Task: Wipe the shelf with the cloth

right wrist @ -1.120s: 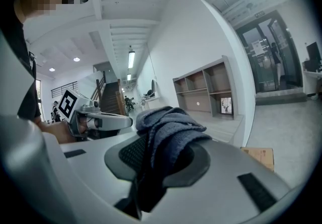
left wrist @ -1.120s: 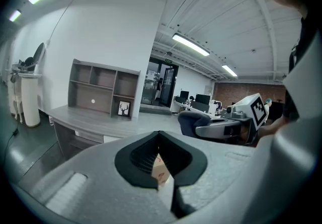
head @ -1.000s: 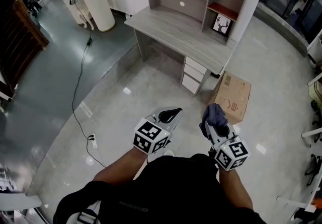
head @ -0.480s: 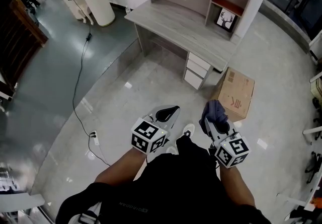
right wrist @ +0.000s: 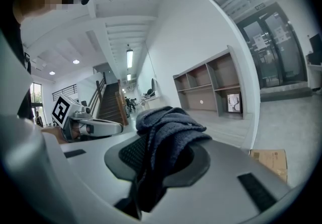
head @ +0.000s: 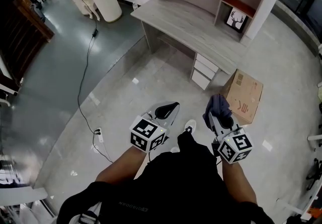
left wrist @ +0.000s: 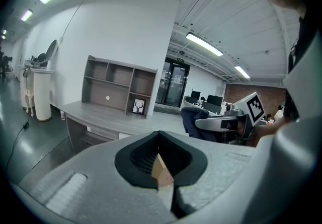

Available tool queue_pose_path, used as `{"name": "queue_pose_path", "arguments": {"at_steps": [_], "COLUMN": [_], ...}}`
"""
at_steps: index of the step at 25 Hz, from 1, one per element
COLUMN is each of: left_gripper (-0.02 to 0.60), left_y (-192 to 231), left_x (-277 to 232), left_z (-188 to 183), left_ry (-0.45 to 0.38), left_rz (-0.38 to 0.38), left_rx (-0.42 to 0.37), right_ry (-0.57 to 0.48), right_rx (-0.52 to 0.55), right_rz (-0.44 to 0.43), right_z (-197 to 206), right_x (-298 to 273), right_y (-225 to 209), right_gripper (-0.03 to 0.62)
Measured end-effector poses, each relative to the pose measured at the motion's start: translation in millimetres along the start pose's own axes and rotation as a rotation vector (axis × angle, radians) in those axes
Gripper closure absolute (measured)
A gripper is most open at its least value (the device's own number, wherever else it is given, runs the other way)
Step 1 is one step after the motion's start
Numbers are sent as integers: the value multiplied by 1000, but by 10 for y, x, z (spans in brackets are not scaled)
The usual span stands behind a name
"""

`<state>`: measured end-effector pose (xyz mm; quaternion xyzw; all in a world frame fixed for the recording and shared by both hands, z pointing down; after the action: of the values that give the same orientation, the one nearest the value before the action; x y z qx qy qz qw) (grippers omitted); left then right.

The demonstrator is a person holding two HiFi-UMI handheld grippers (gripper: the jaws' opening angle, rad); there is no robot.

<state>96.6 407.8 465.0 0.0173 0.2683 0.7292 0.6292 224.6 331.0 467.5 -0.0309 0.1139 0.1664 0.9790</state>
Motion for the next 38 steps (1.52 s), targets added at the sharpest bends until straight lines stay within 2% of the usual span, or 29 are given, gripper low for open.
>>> {"name": "queue_pose_path", "arguments": {"at_steps": [5,16,24,38], "left_gripper": [574,574,574,574], "left_y": [183,501,599,637], "left_x": [-337,-1300,-1946,-2541], "left_z": [-224,-806,-1238,-1391], "left_ry": [2,33,28,66], "left_rz": [-16,10,27,44], "left_rx": [-2,-47,-62,-95], "right_ry": [4,-16,-27,-24], "right_rx": [8,-17,-17,-46], "right_rz": [1,52,53,81], "right_z": [-21,-146,-343,-228], "right_x": [-255,-827,-1145,-1272], "right_y": [-352,-1297,-1890,-2406], "right_gripper": [499,499,499,499]}}
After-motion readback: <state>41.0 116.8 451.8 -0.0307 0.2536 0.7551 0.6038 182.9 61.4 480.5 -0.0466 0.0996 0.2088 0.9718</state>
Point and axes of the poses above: the fingertips, and each gripper's own axes: x backward along the fingers, y to its left, z out of its underside, the point moved 2 cm from there along x, backward along the fingers, and after that the axes turned 14 degrees about x, right-handed, at the moved point
